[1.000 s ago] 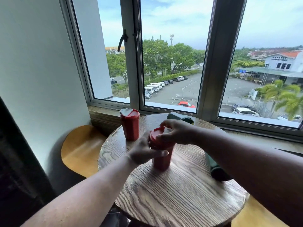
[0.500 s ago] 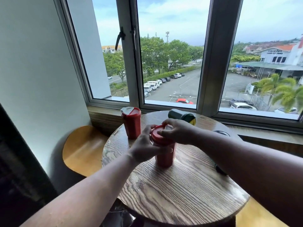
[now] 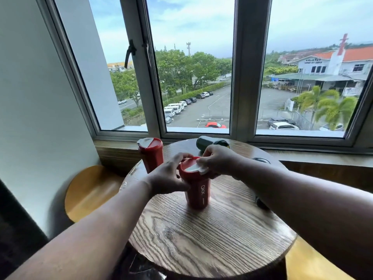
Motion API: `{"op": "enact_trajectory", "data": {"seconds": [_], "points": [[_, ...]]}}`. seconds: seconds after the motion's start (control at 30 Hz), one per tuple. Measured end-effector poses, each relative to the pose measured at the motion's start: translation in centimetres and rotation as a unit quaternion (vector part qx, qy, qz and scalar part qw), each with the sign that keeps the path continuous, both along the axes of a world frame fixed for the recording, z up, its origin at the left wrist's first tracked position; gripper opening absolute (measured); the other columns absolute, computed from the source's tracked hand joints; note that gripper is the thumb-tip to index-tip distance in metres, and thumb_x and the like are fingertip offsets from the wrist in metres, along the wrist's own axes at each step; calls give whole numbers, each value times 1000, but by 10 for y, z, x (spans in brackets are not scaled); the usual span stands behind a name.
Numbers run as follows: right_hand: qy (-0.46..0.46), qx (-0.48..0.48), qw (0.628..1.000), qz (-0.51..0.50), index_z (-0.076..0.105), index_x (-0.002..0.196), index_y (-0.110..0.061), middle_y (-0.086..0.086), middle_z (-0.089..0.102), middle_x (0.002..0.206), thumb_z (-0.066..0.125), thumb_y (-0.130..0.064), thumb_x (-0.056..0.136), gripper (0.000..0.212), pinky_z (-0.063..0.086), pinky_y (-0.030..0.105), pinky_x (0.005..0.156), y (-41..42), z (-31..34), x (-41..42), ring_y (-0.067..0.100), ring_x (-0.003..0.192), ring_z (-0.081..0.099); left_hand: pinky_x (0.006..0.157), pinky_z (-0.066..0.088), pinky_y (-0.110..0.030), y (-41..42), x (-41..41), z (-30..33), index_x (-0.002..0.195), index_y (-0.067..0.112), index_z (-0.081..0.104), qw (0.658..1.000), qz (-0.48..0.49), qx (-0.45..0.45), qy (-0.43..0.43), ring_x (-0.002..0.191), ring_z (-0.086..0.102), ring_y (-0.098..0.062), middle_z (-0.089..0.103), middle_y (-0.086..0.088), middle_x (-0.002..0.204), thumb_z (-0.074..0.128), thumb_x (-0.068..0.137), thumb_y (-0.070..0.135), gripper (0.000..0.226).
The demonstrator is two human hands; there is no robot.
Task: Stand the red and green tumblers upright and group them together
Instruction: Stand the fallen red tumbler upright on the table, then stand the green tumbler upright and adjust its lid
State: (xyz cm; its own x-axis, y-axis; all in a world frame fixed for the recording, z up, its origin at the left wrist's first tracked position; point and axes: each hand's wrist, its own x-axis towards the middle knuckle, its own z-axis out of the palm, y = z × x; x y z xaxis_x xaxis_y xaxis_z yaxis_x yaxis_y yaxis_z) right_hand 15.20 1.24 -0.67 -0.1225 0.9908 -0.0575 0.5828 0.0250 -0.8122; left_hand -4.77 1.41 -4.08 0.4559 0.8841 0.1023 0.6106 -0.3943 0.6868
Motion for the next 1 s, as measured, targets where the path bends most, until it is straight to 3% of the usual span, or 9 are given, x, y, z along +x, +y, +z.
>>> {"op": "enact_trajectory", "data": {"seconds": [0.1,0.2,0.37,0.43,0.57,0.63,0.83,0.9,1.0], "points": [[16,-3,1000,-8,58,97,-8,20,69,99,68,-26,89,22,63,46,70,-2,0,2,34,83,74,95,52,-23,3,0,7,141,34,41,999,-21,-5,33,118,58,-5,59,7,130,85,70,23,84],[-6,4,1000,-6,62,100,-7,16,69,97,66,-31,90,26,63,37,68,-4,1,8,27,79,72,90,49,-14,4,-2,18,146,35,35,996,-51,-28,62,119,56,-7,55,7,134,82,75,20,87],[-28,56,998,-21,66,88,-7,9,66,76,67,-34,88,27,62,43,70,-3,9,42,21,62,63,97,45,-27,-3,8,57,143,44,35,997,-49,-5,60,122,49,-3,49,6,138,73,62,46,89],[-35,67,997,-33,67,85,-13,8,68,76,69,-35,85,22,60,42,69,-2,14,66,22,64,63,96,47,-28,-8,24,75,137,43,42,997,-40,35,53,119,50,2,54,11,132,65,60,51,81],[-48,103,992,-52,65,75,-19,2,65,71,70,-33,82,16,51,36,65,9,20,123,21,67,60,82,47,-17,-15,80,91,127,34,56,992,-43,99,59,110,59,-2,61,9,123,74,83,31,48],[-60,99,991,-62,62,73,-20,-1,63,69,66,-28,85,15,47,31,63,18,14,149,20,68,58,79,47,-14,-18,113,90,128,29,60,988,-44,113,91,104,62,-5,63,8,121,74,86,32,45],[-84,31,994,-59,53,74,-16,10,62,72,51,-27,100,29,46,23,46,48,-16,208,20,56,56,93,45,-27,-11,200,64,136,25,56,974,29,82,210,107,59,-13,64,2,125,68,85,55,60],[-108,-5,993,-41,50,77,-18,12,63,81,48,-21,101,24,51,27,55,52,-24,221,23,63,60,100,43,-31,-3,217,49,140,24,51,967,67,40,243,118,56,-20,60,-4,135,64,85,61,68],[-29,-89,996,-11,50,97,-10,19,61,90,39,-17,102,14,54,35,60,54,-40,226,28,64,61,106,39,-34,5,227,32,148,22,42,958,114,-26,263,130,50,-25,52,-6,146,58,86,66,77]]}}
